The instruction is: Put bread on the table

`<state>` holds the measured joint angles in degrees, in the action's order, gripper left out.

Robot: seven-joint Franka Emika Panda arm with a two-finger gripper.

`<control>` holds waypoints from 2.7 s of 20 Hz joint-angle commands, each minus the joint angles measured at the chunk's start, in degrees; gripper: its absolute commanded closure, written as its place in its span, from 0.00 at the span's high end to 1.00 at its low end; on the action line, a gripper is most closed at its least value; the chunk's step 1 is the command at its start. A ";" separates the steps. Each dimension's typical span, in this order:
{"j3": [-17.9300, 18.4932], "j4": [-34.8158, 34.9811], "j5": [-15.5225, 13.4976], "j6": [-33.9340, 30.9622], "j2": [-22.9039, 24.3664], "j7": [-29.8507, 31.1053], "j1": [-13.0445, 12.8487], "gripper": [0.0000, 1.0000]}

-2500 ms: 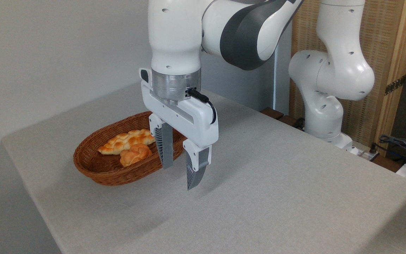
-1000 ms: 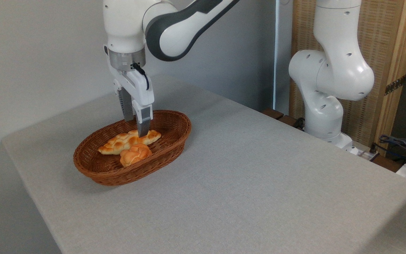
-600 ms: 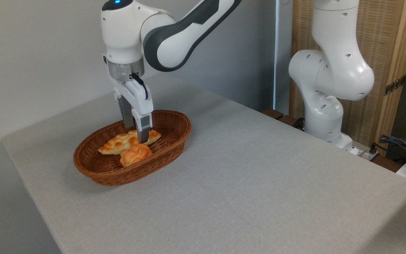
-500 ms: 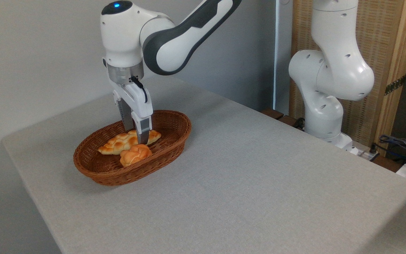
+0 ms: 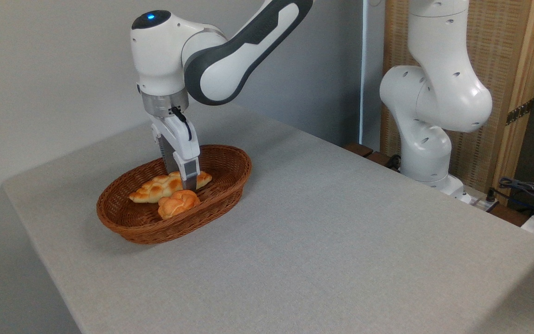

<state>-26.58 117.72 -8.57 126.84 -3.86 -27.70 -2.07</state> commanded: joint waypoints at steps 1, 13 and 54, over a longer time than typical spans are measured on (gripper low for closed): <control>-0.49 -0.65 2.85 0.60 -0.62 0.63 0.05 0.65; -0.49 -0.65 3.30 0.60 -0.62 0.54 0.05 0.47; 24.11 -4.52 3.30 -16.36 7.64 -5.97 0.67 0.90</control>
<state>-6.15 112.96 -5.86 111.58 3.67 -33.25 -0.90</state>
